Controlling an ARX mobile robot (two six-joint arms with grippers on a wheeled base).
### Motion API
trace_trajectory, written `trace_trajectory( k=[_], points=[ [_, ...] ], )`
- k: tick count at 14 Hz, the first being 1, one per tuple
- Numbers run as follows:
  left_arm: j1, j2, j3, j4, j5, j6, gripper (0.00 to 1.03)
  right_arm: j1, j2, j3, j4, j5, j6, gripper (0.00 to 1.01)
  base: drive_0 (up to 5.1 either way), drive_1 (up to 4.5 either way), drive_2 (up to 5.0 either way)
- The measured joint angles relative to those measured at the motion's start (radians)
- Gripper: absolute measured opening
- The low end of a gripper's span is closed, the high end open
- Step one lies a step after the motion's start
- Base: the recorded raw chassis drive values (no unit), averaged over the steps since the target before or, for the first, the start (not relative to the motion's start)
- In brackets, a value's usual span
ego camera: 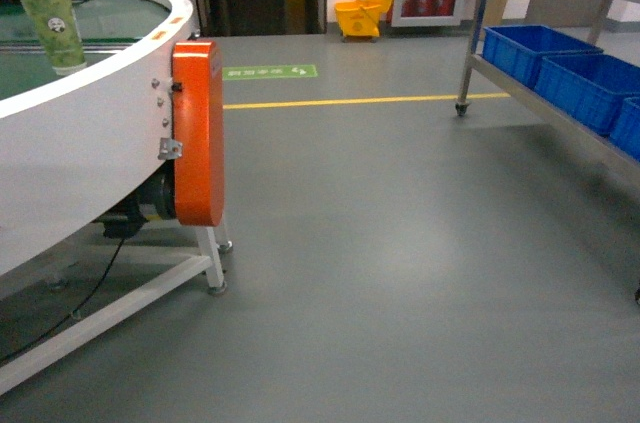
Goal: Pick red block from blue box to shelf
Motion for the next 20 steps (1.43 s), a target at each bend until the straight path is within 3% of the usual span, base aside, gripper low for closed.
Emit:
trace_trajectory(
  k=[20],
  points=[
    [0.000, 0.000, 0.000, 0.000, 0.000, 0.000, 0.98, 0.000, 0.000, 0.000, 0.000, 0.000, 0.000, 0.29, -1.5, -1.51, -1.5]
  ],
)
